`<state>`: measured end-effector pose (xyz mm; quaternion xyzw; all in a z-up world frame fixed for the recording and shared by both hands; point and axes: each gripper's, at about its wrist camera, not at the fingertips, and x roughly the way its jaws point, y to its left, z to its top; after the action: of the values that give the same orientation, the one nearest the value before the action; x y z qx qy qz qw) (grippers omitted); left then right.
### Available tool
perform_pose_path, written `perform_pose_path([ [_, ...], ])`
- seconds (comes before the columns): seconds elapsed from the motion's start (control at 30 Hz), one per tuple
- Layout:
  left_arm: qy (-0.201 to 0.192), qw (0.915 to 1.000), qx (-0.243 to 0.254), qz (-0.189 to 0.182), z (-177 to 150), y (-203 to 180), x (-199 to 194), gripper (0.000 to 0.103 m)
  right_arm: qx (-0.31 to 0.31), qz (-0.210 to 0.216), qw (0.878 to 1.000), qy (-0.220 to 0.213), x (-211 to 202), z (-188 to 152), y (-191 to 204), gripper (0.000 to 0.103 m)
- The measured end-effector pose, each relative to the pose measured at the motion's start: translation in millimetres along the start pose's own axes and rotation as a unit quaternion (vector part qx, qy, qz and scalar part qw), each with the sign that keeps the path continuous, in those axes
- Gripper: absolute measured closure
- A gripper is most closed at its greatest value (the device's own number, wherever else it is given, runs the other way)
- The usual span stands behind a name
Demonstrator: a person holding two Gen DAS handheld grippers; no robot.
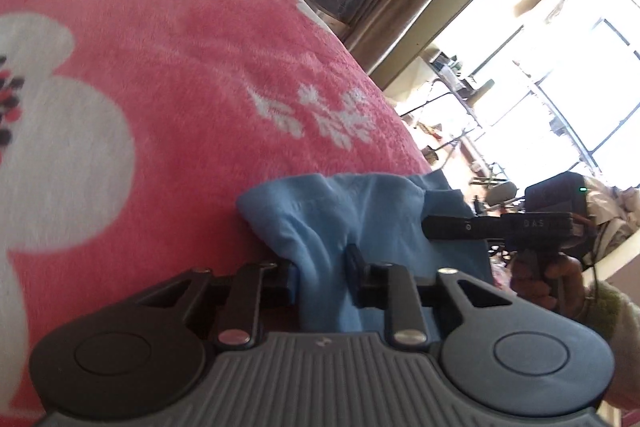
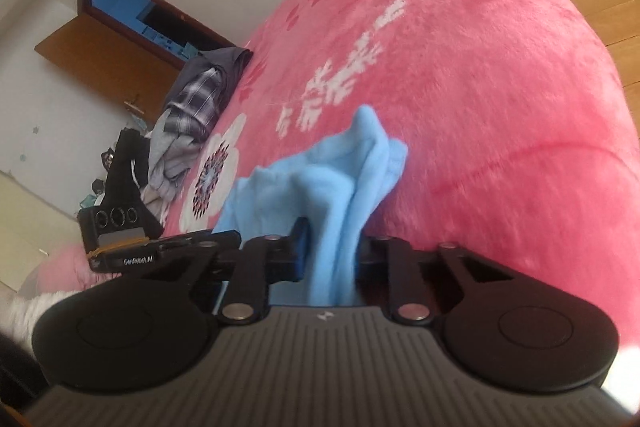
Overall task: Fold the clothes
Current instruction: 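Grasp the folded light-blue shirt's end with the left tool while the right tool grasps beside it, then lift the folded shirt with both tools and carry it across the bed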
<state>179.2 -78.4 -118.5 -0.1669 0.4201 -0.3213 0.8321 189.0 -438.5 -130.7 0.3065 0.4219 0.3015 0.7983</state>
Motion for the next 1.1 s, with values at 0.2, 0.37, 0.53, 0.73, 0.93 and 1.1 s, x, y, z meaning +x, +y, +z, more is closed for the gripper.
perform_pose_path([
  [0.2,-0.038,0.9987,0.018,0.030,1,-26,-24,0.096,-0.040,-0.028,0.998,-0.047,-20,-6,38,0.095],
  [0.37,-0.090,0.9948,0.041,0.024,15,-55,-64,0.096,-0.081,-0.043,0.991,-0.099,-44,-9,77,0.096],
  [0.53,-0.139,0.9873,0.072,0.024,49,-80,-94,0.096,-0.122,-0.042,0.979,-0.158,-65,10,117,0.096],
  [0.73,-0.181,0.9718,0.143,0.049,128,-124,-125,0.096,-0.159,-0.040,0.962,-0.217,-81,79,161,0.096],
  [0.93,-0.260,0.9513,0.149,0.072,211,-186,-163,0.096,-0.191,-0.045,0.943,-0.269,-112,168,223,0.096],
  [1.1,-0.297,0.9444,0.124,0.068,250,-223,-199,0.096,-0.217,-0.055,0.931,-0.289,-143,229,284,0.096],
])
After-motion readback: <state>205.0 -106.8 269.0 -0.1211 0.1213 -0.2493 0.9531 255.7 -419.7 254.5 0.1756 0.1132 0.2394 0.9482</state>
